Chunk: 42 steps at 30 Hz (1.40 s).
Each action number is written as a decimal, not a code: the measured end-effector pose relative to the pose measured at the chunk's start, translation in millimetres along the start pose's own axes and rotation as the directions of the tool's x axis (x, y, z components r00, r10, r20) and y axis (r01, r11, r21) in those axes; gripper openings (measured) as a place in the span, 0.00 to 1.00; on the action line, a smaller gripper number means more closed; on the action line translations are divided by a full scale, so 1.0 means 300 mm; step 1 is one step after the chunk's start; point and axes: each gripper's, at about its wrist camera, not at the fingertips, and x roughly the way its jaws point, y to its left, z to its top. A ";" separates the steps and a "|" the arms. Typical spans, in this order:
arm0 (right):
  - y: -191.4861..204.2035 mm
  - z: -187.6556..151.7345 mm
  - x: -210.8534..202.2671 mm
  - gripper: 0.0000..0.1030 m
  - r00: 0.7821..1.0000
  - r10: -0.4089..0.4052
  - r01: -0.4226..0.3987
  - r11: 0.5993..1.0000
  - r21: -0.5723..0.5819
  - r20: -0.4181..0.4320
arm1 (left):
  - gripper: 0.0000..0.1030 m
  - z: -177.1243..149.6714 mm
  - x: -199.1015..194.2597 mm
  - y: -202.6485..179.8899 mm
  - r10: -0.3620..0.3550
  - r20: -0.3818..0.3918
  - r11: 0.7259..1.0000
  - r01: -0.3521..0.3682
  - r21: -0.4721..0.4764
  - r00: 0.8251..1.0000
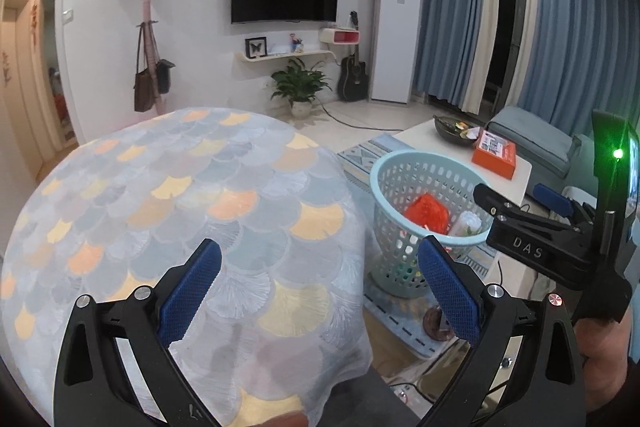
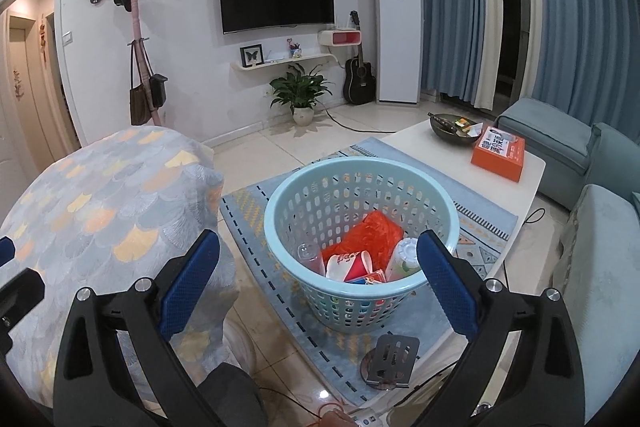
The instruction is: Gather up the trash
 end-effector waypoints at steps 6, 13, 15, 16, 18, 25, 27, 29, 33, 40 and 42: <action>0.007 0.000 0.005 0.92 1.000 0.008 -0.008 1.000 -0.004 -0.004 | 0.93 -0.001 0.004 0.005 -0.001 -0.006 1.000 0.001 -0.002 1.000; 0.006 0.002 0.010 0.92 1.000 0.009 -0.009 1.000 -0.003 -0.007 | 0.93 -0.004 -0.003 0.002 -0.017 0.004 1.000 0.017 -0.004 1.000; 0.003 0.000 0.010 0.92 1.000 0.011 -0.011 1.000 -0.001 -0.008 | 0.93 -0.003 -0.005 -0.005 -0.019 0.005 1.000 0.019 0.002 1.000; 0.002 -0.001 0.009 0.92 1.000 0.012 -0.012 1.000 0.001 -0.008 | 0.93 -0.004 -0.005 -0.007 -0.019 0.005 1.000 0.019 0.005 1.000; 0.001 -0.002 0.008 0.92 1.000 0.014 -0.014 1.000 0.001 -0.008 | 0.93 -0.007 -0.005 -0.014 -0.020 0.005 1.000 0.020 0.009 1.000; 0.000 -0.006 0.013 0.92 1.000 0.017 -0.017 1.000 -0.001 -0.011 | 0.93 -0.009 -0.007 -0.021 -0.025 0.001 1.000 0.025 0.015 1.000; 0.002 -0.007 0.016 0.92 1.000 0.016 -0.016 1.000 -0.002 -0.013 | 0.93 -0.008 -0.008 -0.021 -0.031 0.001 0.999 0.031 0.015 1.000; 0.003 -0.008 0.016 0.92 1.000 0.016 -0.016 1.000 -0.002 -0.013 | 0.93 -0.009 -0.010 -0.022 -0.034 0.003 0.999 0.034 0.016 0.999; 0.003 -0.009 0.016 0.92 1.000 0.015 -0.015 1.000 -0.002 -0.013 | 0.93 -0.011 -0.011 -0.022 -0.023 0.008 0.999 0.023 0.025 1.000; 0.005 -0.010 0.016 0.92 1.000 0.016 -0.016 1.000 -0.003 -0.015 | 0.93 -0.011 -0.010 -0.024 -0.020 0.005 0.999 0.020 0.026 1.000; 0.005 -0.011 0.017 0.92 1.000 0.016 -0.016 1.000 -0.004 -0.016 | 0.93 -0.011 -0.010 -0.023 -0.021 0.004 0.999 0.021 0.028 1.000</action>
